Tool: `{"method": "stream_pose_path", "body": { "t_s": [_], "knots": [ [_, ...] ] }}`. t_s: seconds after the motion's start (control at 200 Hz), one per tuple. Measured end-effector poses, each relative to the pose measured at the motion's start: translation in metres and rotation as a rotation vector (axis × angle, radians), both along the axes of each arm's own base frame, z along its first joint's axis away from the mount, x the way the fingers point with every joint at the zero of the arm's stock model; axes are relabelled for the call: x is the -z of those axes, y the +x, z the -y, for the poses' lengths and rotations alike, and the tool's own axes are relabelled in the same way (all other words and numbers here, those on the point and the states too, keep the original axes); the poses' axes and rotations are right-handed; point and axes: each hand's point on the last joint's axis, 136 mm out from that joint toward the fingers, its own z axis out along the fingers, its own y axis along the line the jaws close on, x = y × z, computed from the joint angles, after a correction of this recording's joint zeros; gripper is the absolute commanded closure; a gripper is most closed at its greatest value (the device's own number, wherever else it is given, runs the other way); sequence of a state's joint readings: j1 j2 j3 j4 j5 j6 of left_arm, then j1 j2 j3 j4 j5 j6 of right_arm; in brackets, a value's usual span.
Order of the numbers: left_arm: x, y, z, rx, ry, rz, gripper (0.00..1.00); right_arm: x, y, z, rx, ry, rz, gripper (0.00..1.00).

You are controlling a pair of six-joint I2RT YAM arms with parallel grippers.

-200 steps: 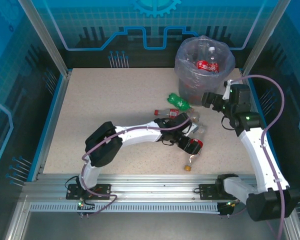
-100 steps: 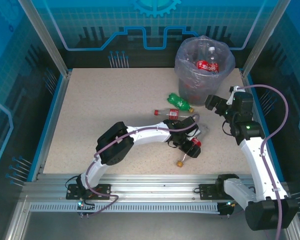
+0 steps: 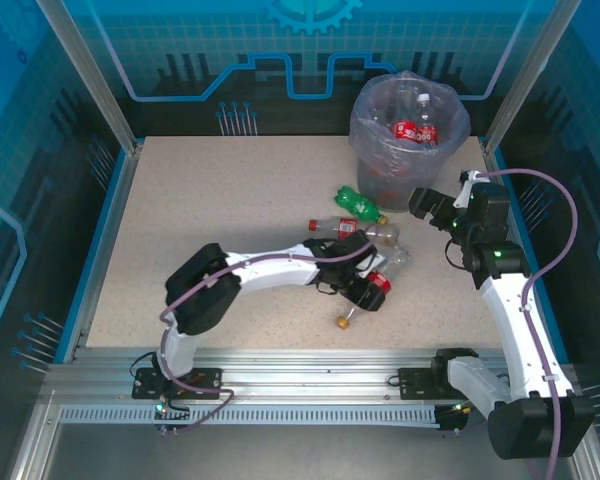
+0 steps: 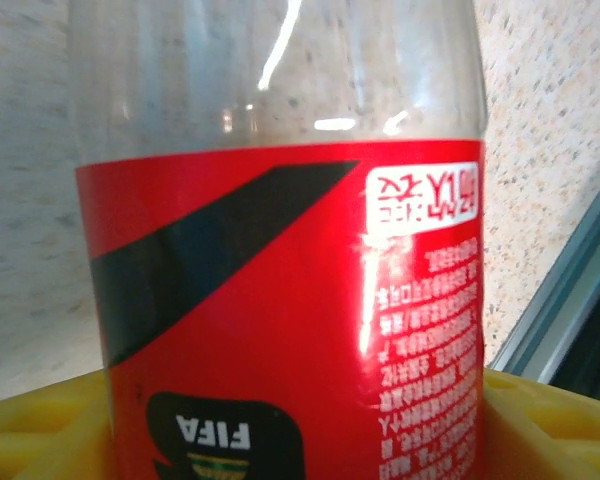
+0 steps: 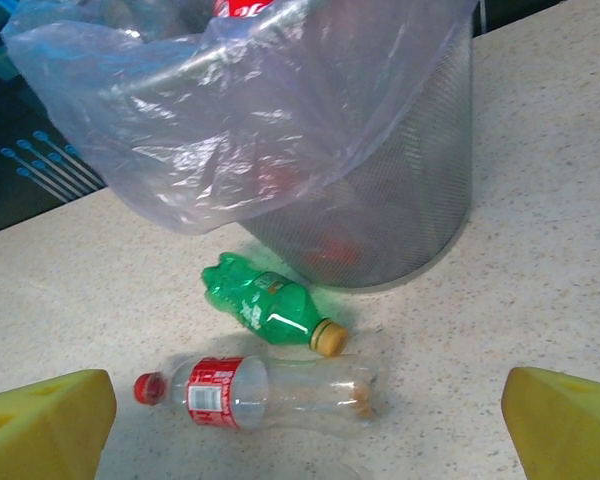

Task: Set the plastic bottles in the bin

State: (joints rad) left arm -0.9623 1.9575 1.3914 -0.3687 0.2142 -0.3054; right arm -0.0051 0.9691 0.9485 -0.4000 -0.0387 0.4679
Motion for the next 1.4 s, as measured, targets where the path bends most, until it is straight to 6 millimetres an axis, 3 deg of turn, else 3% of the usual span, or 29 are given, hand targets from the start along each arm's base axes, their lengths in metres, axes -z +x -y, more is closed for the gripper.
{"method": "stream_pose_path", "body": {
  "t_s": [0.15, 0.265, 0.35, 0.48, 0.635, 0.74, 0.876, 1.046, 1.401],
  "knots": [
    [-0.039, 0.019, -0.032, -0.08, -0.097, 0.077, 0.32, 0.003, 0.006, -0.017, -0.09, 0.055, -0.027, 0.0],
    [-0.061, 0.034, -0.058, -0.158, -0.176, 0.129, 0.34, 0.016, 0.014, -0.039, -0.18, 0.122, -0.073, 0.0],
    [-0.063, 0.04, -0.077, -0.216, -0.212, 0.143, 0.38, 0.026, 0.017, -0.066, -0.261, 0.16, -0.104, 0.0],
    [-0.054, 0.04, -0.104, -0.28, -0.224, 0.15, 0.41, 0.032, 0.019, -0.125, -0.417, 0.207, -0.115, 0.0],
    [-0.057, 0.036, -0.114, -0.306, -0.245, 0.184, 0.43, 0.047, 0.026, -0.177, -0.52, 0.243, -0.151, 0.0],
    [-0.067, 0.038, -0.117, -0.32, -0.278, 0.23, 0.43, 0.058, 0.032, -0.201, -0.554, 0.242, -0.184, 0.0],
    [-0.075, 0.041, -0.12, -0.334, -0.299, 0.267, 0.43, 0.069, 0.038, -0.221, -0.575, 0.25, -0.209, 0.0],
    [-0.076, 0.045, -0.121, -0.35, -0.297, 0.285, 0.42, 0.077, 0.044, -0.24, -0.594, 0.266, -0.222, 0.09],
    [-0.077, 0.048, -0.123, -0.367, -0.296, 0.297, 0.37, 0.074, 0.046, -0.244, -0.596, 0.276, -0.203, 0.29]
  ]
}}
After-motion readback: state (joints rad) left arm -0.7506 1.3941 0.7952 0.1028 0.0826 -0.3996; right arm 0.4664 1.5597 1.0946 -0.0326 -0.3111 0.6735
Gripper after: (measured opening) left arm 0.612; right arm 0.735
